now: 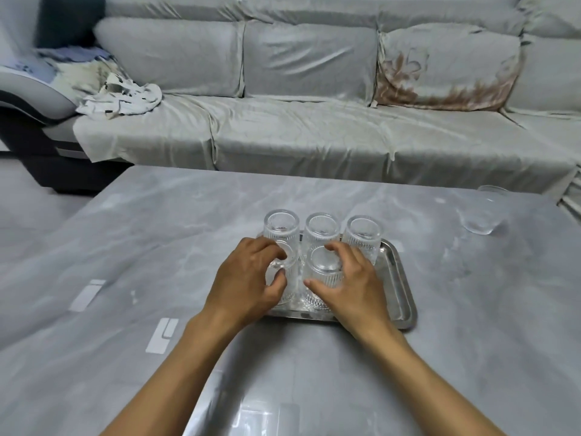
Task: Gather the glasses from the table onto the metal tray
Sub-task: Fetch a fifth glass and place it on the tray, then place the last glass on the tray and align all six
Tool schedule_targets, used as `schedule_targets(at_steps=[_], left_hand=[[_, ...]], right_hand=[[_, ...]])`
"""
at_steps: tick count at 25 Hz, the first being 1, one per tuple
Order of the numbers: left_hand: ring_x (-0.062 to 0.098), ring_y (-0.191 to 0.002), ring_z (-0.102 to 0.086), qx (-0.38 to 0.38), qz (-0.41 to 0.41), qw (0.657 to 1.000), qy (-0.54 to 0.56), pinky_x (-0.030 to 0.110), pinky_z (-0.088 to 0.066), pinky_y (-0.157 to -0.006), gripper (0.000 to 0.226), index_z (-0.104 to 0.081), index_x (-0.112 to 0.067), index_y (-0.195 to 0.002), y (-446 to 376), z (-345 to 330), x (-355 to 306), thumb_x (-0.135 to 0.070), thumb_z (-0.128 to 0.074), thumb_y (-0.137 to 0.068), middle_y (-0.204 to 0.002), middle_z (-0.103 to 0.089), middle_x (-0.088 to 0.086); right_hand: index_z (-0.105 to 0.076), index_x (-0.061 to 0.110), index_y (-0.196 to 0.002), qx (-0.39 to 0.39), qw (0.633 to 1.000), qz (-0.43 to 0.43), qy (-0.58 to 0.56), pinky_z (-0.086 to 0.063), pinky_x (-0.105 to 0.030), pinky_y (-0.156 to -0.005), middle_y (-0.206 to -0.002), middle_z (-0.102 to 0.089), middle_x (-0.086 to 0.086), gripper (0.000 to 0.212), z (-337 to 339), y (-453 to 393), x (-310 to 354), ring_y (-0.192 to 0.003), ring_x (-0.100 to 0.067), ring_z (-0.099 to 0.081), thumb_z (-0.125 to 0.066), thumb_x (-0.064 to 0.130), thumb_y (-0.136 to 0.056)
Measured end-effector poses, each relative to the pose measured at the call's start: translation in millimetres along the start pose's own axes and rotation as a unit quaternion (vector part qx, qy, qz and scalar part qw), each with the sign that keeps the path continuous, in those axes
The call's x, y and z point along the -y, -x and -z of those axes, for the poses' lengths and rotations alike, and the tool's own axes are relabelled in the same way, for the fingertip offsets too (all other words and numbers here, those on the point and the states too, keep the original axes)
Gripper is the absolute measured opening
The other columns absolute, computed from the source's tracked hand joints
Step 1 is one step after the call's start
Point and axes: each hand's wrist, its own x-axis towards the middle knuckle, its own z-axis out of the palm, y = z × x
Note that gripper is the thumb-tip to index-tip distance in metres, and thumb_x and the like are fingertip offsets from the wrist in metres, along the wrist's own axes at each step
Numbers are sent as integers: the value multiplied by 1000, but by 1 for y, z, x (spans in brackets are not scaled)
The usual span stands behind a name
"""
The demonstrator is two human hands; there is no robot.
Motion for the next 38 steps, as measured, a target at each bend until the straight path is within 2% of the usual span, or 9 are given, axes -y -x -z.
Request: schedule_targets(at_steps=[7, 19, 23, 27, 30, 32, 34, 36, 38], left_hand=[[22, -95, -59, 0, 7, 1000, 7, 34, -52, -76, 22, -69, -15, -93, 1, 1, -2, -22, -64, -74, -102, -69, -4], [21, -98, -58, -2, 12, 1000, 20, 38, -53, -78, 20, -69, -15, -95, 2, 0, -2, -20, -67, -76, -103, -68, -4], [25, -106, -59, -15, 1, 1000, 18, 40, -50, -90, 24, -70, -11, -102, 1, 1, -11, -17, -72, -78, -113, -68, 4], [18, -108, -58, -50, -80, 995, 38, 26, -45, -92, 26, -69, -15, -105, -2, -19, -54, -17, -65, -79, -113, -68, 2], [21, -105, -60, 29, -184, 981, 44, 27, -46, -88, 35, -67, -16, -110, -23, -66, -111, -18, -64, -75, -115, -67, 3], [27, -114, -56, 149, -201, 968, 20, 37, -47, -93, 47, -57, -16, -126, -42, -109, -152, -25, -60, -80, -129, -59, 6], [31, -128, -42, 287, -185, 939, -34, 43, -39, -103, 65, -39, -19, -141, -61, -156, -179, -43, -59, -83, -145, -42, 10], [33, -127, -37, 381, -169, 905, -88, 45, -38, -104, 85, -36, -25, -138, -77, -193, -194, -68, -62, -69, -140, -40, 12], [34, -114, -44, 417, -161, 887, -112, 45, -43, -93, 91, -46, -28, -124, -92, -213, -201, -79, -66, -51, -122, -47, 11]], right_hand=[[-48, 27, -128, -4, 1000, 15, 2, -46, -36, -88, -124, -57, 3, 67, -6, 3, -4, -111, -25, -54, -77, 44, -70], [-39, 38, -136, 29, 998, 31, -35, -48, -34, -91, -133, -50, 9, 76, -6, 5, -12, -118, -18, -54, -76, 46, -71], [-43, 36, -134, -26, 995, 9, -93, -48, -34, -93, -133, -49, 15, 68, 12, 3, -11, -118, -13, -52, -64, 63, -75], [-48, 36, -126, -126, 984, -51, -118, -50, -25, -79, -126, -50, 20, 48, 66, -11, -41, -108, -10, -58, -58, 58, -85], [-52, 25, -126, -171, 974, -115, -93, -46, -25, -75, -130, -54, 8, 41, 108, -26, -83, -104, -17, -61, -60, 42, -90], [-52, 20, -127, -167, 976, -133, -37, -49, -36, -82, -133, -54, 2, 41, 135, -33, -116, -106, -22, -60, -60, 37, -90], [-51, 19, -127, -154, 978, -137, 27, -49, -38, -85, -134, -52, 0, 41, 159, -38, -151, -109, -24, -59, -59, 35, -90], [-51, 20, -127, -133, 981, -121, 78, -46, -33, -80, -134, -52, 0, 41, 178, -45, -182, -108, -24, -58, -59, 32, -88], [-53, 19, -124, -82, 981, -104, 139, -45, -33, -79, -135, -51, 0, 39, 193, -61, -210, -109, -26, -57, -58, 28, -87]])
